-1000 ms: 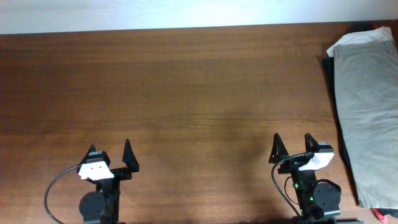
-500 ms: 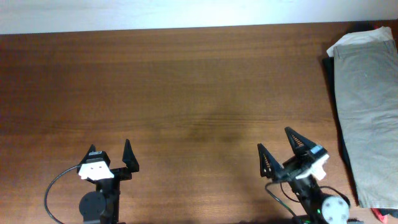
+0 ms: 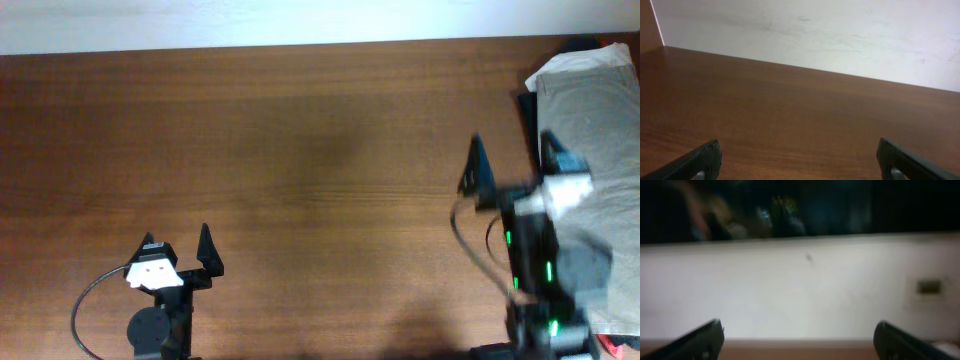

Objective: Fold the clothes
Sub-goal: 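Reach the right gripper to the khaki shorts on the clothes stack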

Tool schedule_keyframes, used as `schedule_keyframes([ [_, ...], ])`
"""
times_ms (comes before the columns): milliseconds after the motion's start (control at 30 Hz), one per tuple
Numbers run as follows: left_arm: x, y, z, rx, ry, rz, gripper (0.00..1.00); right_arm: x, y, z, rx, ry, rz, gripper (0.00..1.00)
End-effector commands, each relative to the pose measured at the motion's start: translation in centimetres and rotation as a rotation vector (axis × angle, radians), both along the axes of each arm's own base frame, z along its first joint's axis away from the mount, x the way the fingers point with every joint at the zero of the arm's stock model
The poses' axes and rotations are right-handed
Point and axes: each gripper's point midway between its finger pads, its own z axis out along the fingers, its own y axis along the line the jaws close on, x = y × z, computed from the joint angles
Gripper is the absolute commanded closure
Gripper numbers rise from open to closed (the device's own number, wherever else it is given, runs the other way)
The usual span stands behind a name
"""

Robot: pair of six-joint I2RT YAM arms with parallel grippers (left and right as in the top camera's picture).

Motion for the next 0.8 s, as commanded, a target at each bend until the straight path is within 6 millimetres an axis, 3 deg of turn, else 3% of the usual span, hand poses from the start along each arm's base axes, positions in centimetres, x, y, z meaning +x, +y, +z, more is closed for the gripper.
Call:
schedule_keyframes([
  [0, 0.0, 0.1, -0.2, 0.016, 0.007, 0.005, 0.01, 6.5, -2.9, 0.2, -0.191, 0.205, -0.219, 0.01],
  [167, 0.0, 0.1, -0.2, 0.017, 0.007, 0.005, 0.01, 15.6, -9.4, -3.3, -0.269, 0.551, -0.413, 0.01],
  [267, 0.0, 0.1, -0.2, 0.016, 0.007, 0.005, 0.01, 19.1, -14.3, -5.0, -0.262, 0.654, -0.516, 0.01],
  [300, 0.0, 0.1, -0.2, 0.016, 0.007, 0.005, 0.01, 19.6, -15.2, -5.4, -0.260, 0.666, -0.537, 0.01],
  [433, 0.0, 0.1, -0.2, 0.016, 0.007, 0.005, 0.01, 20.8, -18.6, -10.4, -0.305, 0.785, -0.566, 0.01],
  [533, 0.0, 0.1, -0.2, 0.016, 0.007, 0.005, 0.01, 21.1, -21.4, -16.1, -0.453, 0.948, -0.550, 0.01],
  [633, 0.0, 0.1, -0.2, 0.016, 0.007, 0.005, 0.01, 20.9, -24.1, -20.9, -0.450, 1.044, -0.583, 0.01],
  [767, 0.0, 0.1, -0.2, 0.017, 0.007, 0.005, 0.01, 20.6, -26.3, -27.2, -0.452, 1.158, -0.577, 0.01],
])
